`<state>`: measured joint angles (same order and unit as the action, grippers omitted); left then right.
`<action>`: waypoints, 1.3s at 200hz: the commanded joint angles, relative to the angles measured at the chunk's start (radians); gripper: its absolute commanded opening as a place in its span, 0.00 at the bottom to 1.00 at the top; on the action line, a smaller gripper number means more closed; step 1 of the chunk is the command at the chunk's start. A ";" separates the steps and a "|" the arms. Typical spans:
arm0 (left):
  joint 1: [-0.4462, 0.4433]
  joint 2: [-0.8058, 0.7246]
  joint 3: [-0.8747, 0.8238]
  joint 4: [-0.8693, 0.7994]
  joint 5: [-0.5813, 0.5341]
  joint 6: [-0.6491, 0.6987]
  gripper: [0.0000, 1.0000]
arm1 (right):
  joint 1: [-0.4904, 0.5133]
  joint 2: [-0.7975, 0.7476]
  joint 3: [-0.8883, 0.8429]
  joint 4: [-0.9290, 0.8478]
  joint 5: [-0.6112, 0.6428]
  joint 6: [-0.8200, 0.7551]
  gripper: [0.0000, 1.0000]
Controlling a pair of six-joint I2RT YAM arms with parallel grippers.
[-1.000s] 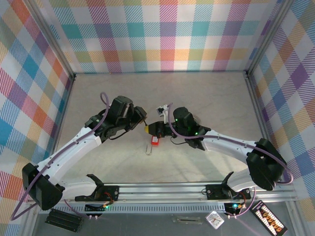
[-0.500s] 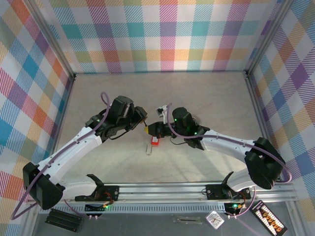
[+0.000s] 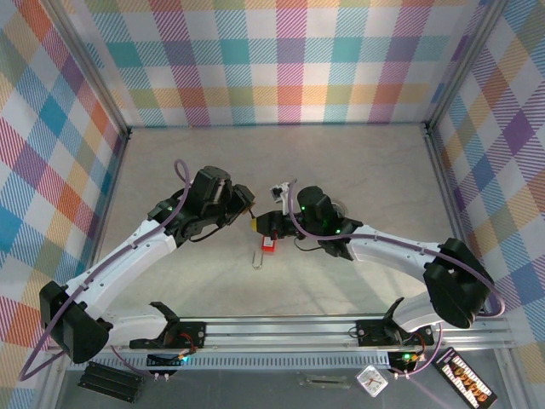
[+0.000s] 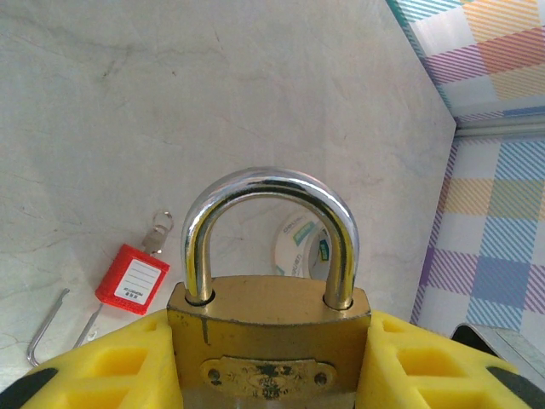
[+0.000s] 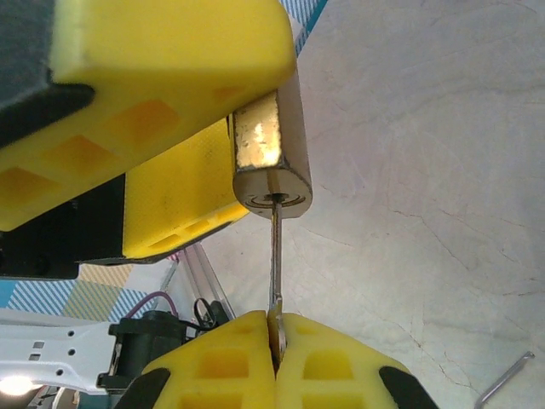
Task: Unlock with the key
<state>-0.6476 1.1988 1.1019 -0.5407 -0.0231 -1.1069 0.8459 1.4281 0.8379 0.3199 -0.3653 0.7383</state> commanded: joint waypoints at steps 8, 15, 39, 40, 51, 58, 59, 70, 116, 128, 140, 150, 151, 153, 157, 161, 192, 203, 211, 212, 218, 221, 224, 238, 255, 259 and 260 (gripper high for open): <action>-0.015 -0.006 -0.004 0.050 0.023 -0.002 0.00 | 0.005 -0.009 0.025 -0.022 0.035 -0.034 0.00; -0.015 -0.006 -0.005 0.049 0.023 -0.002 0.00 | 0.004 -0.011 0.026 -0.029 0.039 -0.038 0.00; -0.015 -0.005 -0.005 0.045 0.023 -0.002 0.00 | 0.002 -0.017 0.029 -0.041 0.049 -0.045 0.00; -0.015 -0.004 -0.006 0.045 0.023 -0.002 0.00 | 0.002 -0.018 0.030 -0.043 0.049 -0.045 0.00; -0.015 -0.002 -0.005 0.044 0.024 -0.001 0.00 | 0.002 -0.017 0.033 -0.051 0.052 -0.050 0.00; -0.016 0.000 -0.004 0.042 0.026 0.000 0.00 | 0.001 -0.017 0.035 -0.059 0.055 -0.054 0.00; -0.016 0.000 -0.004 0.041 0.025 0.001 0.00 | 0.001 -0.017 0.036 -0.059 0.055 -0.054 0.00; -0.017 0.005 0.002 0.033 0.025 0.003 0.00 | 0.001 -0.017 0.038 -0.060 0.057 -0.058 0.00; -0.022 0.029 0.014 0.009 0.030 0.007 0.00 | 0.003 -0.015 0.082 -0.137 0.075 -0.105 0.00; -0.024 0.039 0.022 0.002 0.031 0.010 0.00 | 0.007 -0.011 0.096 -0.156 0.083 -0.119 0.00; -0.027 0.049 0.034 -0.009 0.026 0.013 0.00 | 0.011 -0.007 0.105 -0.166 0.089 -0.129 0.00; -0.030 0.058 0.042 -0.013 0.026 0.014 0.00 | 0.017 -0.002 0.117 -0.186 0.103 -0.139 0.00; -0.030 0.058 0.043 -0.013 0.026 0.014 0.00 | 0.017 -0.001 0.119 -0.188 0.104 -0.139 0.00; -0.030 0.060 0.043 -0.013 0.026 0.015 0.00 | 0.018 -0.001 0.122 -0.189 0.106 -0.142 0.00; -0.030 0.063 0.046 -0.014 0.025 0.015 0.00 | 0.020 0.001 0.126 -0.197 0.111 -0.146 0.00; -0.032 0.066 0.049 -0.017 0.023 0.015 0.00 | 0.023 0.004 0.130 -0.202 0.114 -0.147 0.00; -0.041 0.090 0.062 -0.016 0.023 0.016 0.00 | 0.037 0.024 0.172 -0.252 0.143 -0.168 0.00; -0.046 0.099 0.067 -0.012 0.024 0.015 0.00 | 0.042 0.032 0.187 -0.261 0.157 -0.176 0.00; -0.049 0.102 0.067 -0.006 0.024 0.012 0.00 | 0.045 0.039 0.199 -0.274 0.165 -0.184 0.00; -0.048 0.102 0.067 -0.005 0.024 0.012 0.00 | 0.046 0.039 0.201 -0.275 0.166 -0.185 0.00; -0.050 0.104 0.066 -0.001 0.028 0.010 0.00 | 0.049 0.043 0.207 -0.279 0.172 -0.191 0.00; -0.050 0.105 0.065 0.001 0.027 0.009 0.00 | 0.050 0.044 0.211 -0.283 0.175 -0.194 0.00; -0.050 0.105 0.065 0.002 0.027 0.009 0.00 | 0.050 0.047 0.214 -0.287 0.179 -0.196 0.00; -0.052 0.103 0.060 0.013 0.029 0.005 0.00 | 0.049 0.055 0.225 -0.298 0.195 -0.197 0.00; -0.053 0.086 0.045 0.036 0.027 0.001 0.00 | 0.024 0.054 0.193 -0.217 0.135 -0.146 0.00; -0.053 0.081 0.039 0.042 0.026 -0.001 0.00 | 0.014 0.055 0.181 -0.191 0.118 -0.126 0.00; -0.053 0.080 0.038 0.043 0.025 -0.001 0.00 | 0.011 0.055 0.179 -0.182 0.113 -0.122 0.00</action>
<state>-0.6662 1.3025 1.1316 -0.5476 -0.0620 -1.1061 0.8825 1.4765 1.0100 -0.0231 -0.2008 0.5846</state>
